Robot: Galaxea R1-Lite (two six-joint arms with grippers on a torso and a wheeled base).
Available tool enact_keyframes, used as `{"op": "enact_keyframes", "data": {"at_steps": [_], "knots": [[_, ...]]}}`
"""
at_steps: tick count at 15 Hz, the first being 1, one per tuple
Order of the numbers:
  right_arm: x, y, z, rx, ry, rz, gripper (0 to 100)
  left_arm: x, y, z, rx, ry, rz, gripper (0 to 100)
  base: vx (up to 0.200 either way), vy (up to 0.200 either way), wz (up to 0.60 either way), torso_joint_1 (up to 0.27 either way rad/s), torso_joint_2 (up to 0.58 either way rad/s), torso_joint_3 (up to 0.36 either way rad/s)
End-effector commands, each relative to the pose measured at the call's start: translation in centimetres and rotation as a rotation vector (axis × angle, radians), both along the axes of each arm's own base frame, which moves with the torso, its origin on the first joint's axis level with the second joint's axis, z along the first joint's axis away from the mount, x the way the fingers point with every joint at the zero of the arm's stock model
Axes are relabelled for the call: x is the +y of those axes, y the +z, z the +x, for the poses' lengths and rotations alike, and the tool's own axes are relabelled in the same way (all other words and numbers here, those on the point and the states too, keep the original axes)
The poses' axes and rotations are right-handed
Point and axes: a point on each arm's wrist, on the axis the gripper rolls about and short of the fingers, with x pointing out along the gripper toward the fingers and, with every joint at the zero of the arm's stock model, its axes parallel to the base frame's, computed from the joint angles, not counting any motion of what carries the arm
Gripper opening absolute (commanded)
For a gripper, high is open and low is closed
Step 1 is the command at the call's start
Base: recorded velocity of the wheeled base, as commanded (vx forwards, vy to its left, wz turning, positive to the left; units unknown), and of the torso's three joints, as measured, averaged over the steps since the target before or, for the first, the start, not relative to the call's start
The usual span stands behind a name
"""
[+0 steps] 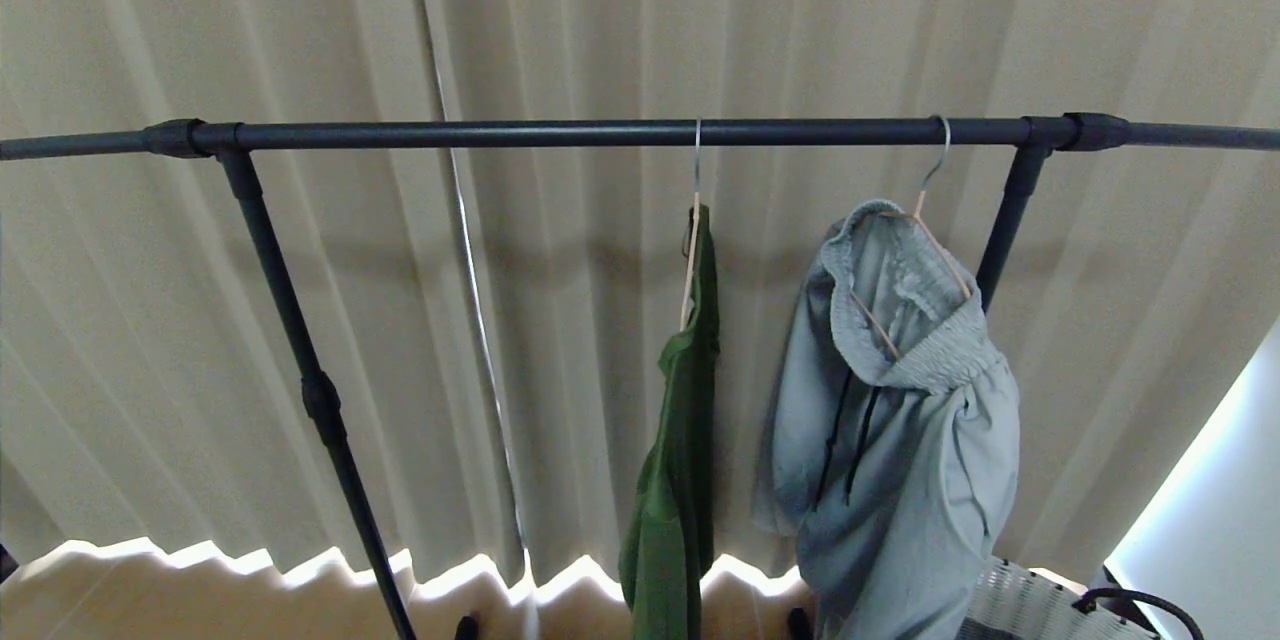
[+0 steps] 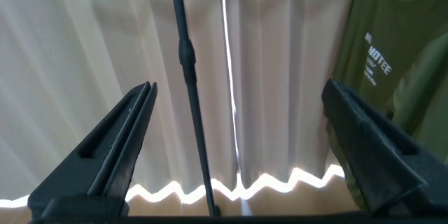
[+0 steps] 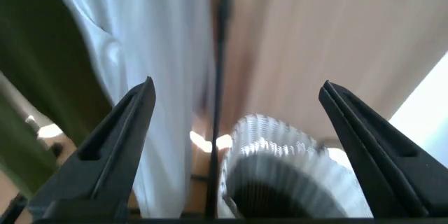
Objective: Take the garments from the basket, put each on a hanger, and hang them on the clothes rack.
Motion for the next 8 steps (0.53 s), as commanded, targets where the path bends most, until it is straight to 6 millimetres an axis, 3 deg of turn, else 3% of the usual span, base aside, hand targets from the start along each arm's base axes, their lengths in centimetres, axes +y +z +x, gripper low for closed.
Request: {"op": "enact_keyframes", "data": {"at_steps": [1,8], "knots": [[-0.03,0.03,-0.01,-0.003,-0.015,0.001,100,0.0,0.01,0.02,0.002,0.0,0.0,100,0.0,0.0,0.0,0.0,0.0,0.0],[-0.24,0.1,0.02,-0.032,-0.11,0.039,100,0.0,0.01,0.02,0.002,0.0,0.0,100,0.0,0.0,0.0,0.0,0.0,0.0]]}}
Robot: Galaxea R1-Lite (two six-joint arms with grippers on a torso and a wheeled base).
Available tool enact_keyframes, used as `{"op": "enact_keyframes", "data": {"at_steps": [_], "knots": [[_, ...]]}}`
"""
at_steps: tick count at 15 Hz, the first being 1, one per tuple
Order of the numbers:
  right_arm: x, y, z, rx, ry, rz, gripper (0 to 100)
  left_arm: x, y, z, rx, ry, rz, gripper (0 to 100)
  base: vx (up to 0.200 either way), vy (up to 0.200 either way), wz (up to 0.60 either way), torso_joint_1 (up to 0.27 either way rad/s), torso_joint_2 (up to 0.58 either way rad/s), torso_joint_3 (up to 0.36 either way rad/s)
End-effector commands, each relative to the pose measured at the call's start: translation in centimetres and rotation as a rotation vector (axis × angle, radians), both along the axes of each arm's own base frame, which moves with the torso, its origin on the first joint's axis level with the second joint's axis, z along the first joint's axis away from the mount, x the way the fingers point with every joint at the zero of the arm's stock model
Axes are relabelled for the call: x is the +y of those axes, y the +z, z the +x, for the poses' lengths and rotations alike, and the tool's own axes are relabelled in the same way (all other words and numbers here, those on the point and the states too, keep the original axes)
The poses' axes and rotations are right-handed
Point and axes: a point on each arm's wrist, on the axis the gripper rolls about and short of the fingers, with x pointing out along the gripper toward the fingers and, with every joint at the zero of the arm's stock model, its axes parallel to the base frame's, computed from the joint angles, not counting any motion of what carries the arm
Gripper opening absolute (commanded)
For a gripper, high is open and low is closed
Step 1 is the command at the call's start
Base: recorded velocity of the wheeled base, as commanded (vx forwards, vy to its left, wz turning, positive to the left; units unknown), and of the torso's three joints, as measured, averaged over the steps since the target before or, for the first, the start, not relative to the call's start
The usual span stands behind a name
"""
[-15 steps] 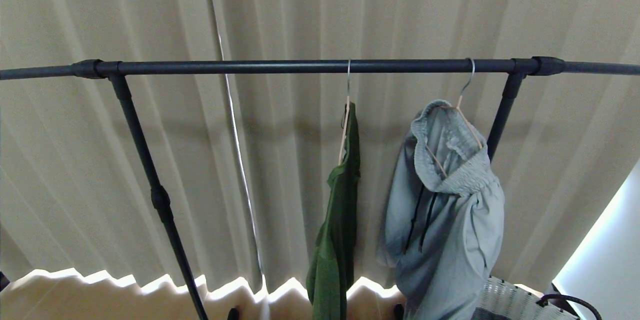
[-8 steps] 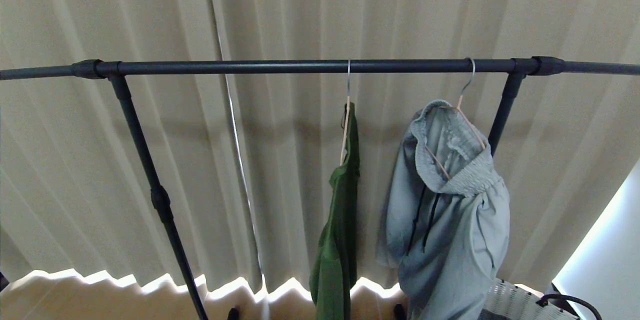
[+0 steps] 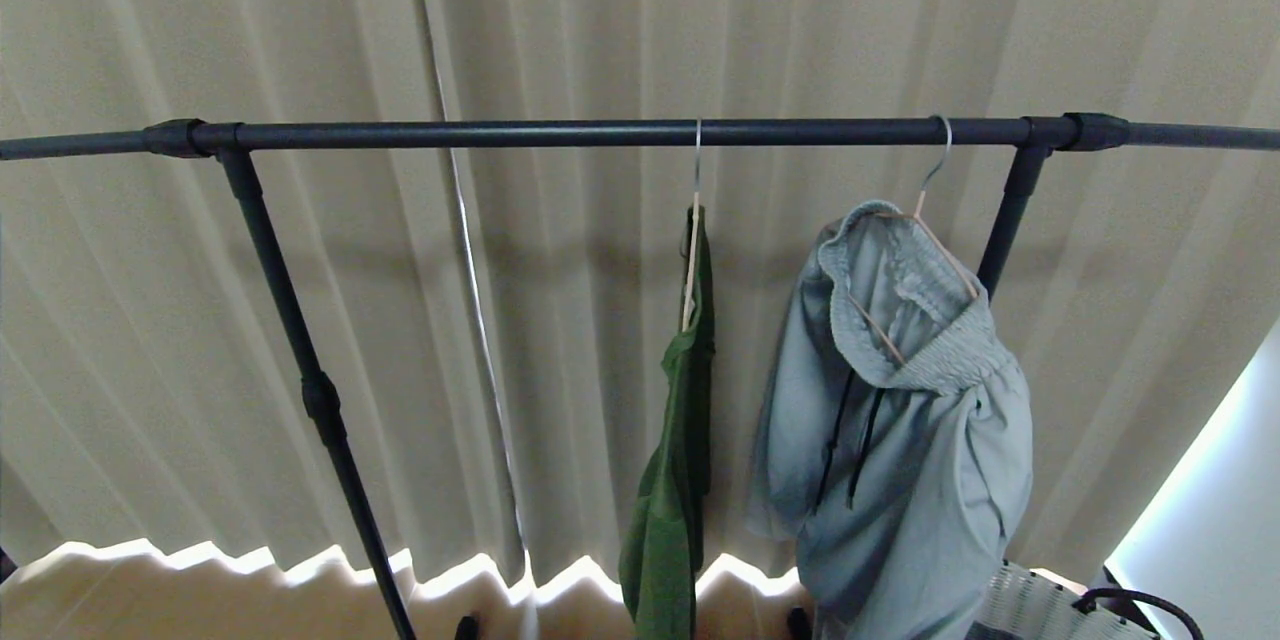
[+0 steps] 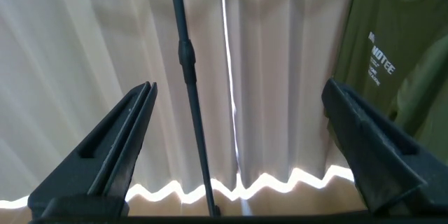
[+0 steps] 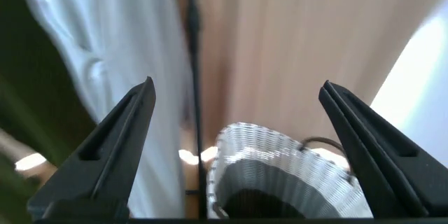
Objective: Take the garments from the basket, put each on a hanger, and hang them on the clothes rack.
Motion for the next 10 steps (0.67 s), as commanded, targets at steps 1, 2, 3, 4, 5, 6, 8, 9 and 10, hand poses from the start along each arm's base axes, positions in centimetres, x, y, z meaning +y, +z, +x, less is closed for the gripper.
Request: {"op": "enact_keyframes", "data": {"at_steps": [1,2,3,4,5,6,8,9,10], "knots": [[-0.01,-0.14,0.07,-0.004,-0.005,0.003,100,0.0,0.01,0.02,0.002,0.0,0.0,100,0.0,0.0,0.0,0.0,0.0,0.0],[-0.02,-0.1,0.1,-0.014,-0.008,0.003,100,0.0,0.01,0.02,0.002,0.0,0.0,100,0.0,0.0,0.0,0.0,0.0,0.0],[-0.02,-0.11,0.11,-0.013,-0.008,-0.005,100,0.0,0.01,0.02,0.002,0.0,0.0,100,0.0,0.0,0.0,0.0,0.0,0.0],[-0.02,-0.08,0.1,-0.012,-0.006,-0.008,100,0.0,0.01,0.02,0.002,0.0,0.0,100,0.0,0.0,0.0,0.0,0.0,0.0],[0.0,-0.09,0.09,-0.009,0.006,-0.007,100,0.0,0.01,0.02,0.002,0.0,0.0,100,0.0,0.0,0.0,0.0,0.0,0.0],[0.02,-0.09,0.09,-0.011,0.018,-0.009,100,0.0,0.01,0.02,0.002,0.0,0.0,100,0.0,0.0,0.0,0.0,0.0,0.0],[0.17,-0.11,0.12,-0.009,0.084,-0.008,100,0.0,0.01,0.02,0.002,0.0,0.0,100,0.0,0.0,0.0,0.0,0.0,0.0],[0.19,-0.11,0.13,-0.009,0.098,-0.007,100,0.0,0.01,0.02,0.002,0.0,0.0,100,0.0,0.0,0.0,0.0,0.0,0.0],[0.19,-0.11,0.13,-0.009,0.098,-0.007,100,0.0,0.01,0.02,0.002,0.0,0.0,100,0.0,0.0,0.0,0.0,0.0,0.0]]}}
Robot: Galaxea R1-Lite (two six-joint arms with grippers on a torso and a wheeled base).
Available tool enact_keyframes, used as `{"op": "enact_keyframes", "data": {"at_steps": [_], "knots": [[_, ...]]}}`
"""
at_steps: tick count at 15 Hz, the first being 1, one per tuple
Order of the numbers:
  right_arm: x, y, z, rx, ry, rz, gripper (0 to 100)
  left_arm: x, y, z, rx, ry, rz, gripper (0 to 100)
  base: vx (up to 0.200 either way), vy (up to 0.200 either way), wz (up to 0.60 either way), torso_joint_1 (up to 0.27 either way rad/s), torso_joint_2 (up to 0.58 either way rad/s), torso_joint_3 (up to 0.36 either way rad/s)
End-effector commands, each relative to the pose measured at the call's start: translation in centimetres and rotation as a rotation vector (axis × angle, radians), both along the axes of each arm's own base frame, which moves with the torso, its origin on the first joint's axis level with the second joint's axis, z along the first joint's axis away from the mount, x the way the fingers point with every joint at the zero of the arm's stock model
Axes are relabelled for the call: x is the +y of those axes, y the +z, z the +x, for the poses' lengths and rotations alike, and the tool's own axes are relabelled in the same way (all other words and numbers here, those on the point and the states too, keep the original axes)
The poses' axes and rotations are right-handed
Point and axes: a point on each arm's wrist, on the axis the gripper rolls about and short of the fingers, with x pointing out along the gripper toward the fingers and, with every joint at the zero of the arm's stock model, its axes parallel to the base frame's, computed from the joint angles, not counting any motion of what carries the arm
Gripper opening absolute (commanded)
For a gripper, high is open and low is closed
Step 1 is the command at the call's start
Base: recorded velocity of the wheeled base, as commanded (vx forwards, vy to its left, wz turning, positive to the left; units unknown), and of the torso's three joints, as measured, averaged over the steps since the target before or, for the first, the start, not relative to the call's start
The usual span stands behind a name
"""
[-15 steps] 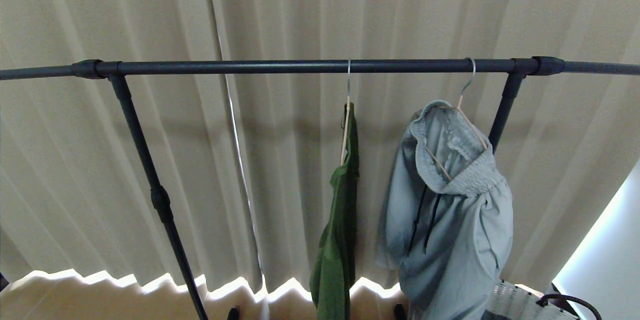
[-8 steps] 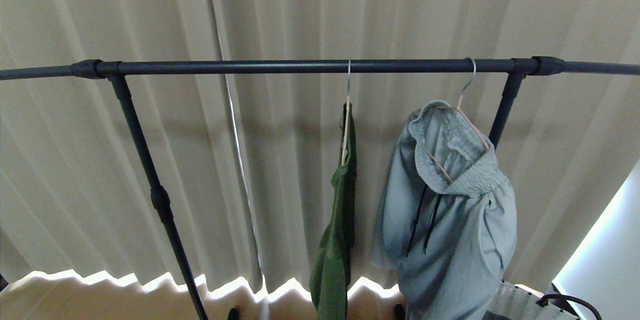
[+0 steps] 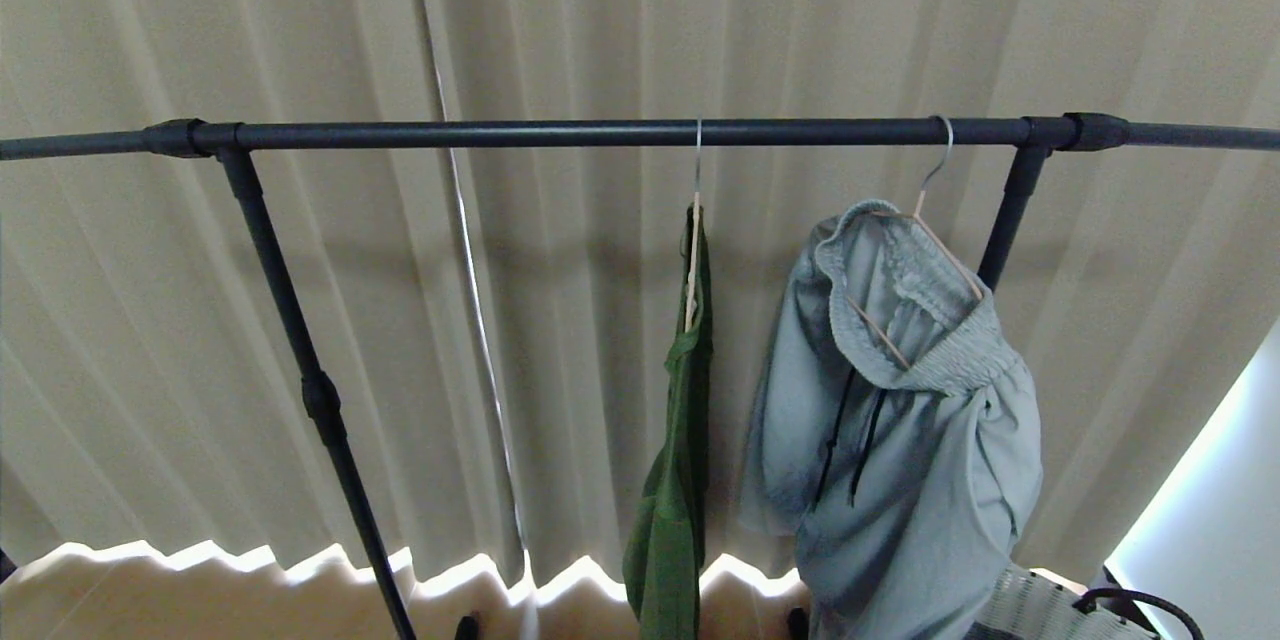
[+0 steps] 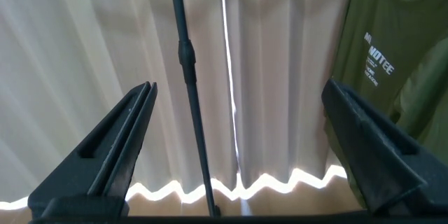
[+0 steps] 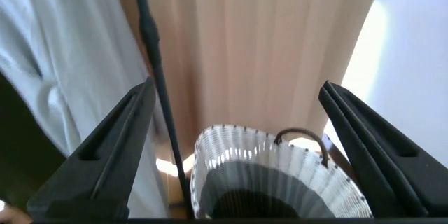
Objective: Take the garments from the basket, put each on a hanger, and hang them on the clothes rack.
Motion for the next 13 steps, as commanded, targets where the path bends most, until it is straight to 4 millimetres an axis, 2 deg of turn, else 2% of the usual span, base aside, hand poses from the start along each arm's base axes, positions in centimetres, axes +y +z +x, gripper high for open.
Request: {"op": "enact_keyframes", "data": {"at_steps": [1,13], "knots": [[0.0,0.04,-0.03,-0.003,0.0,0.001,100,0.0,0.01,0.02,0.002,0.0,0.0,100,0.0,0.0,0.0,0.0,0.0,0.0],[0.0,0.04,-0.03,-0.005,0.0,0.01,100,0.0,0.01,0.02,0.002,0.0,0.0,100,0.0,0.0,0.0,0.0,0.0,0.0]]}}
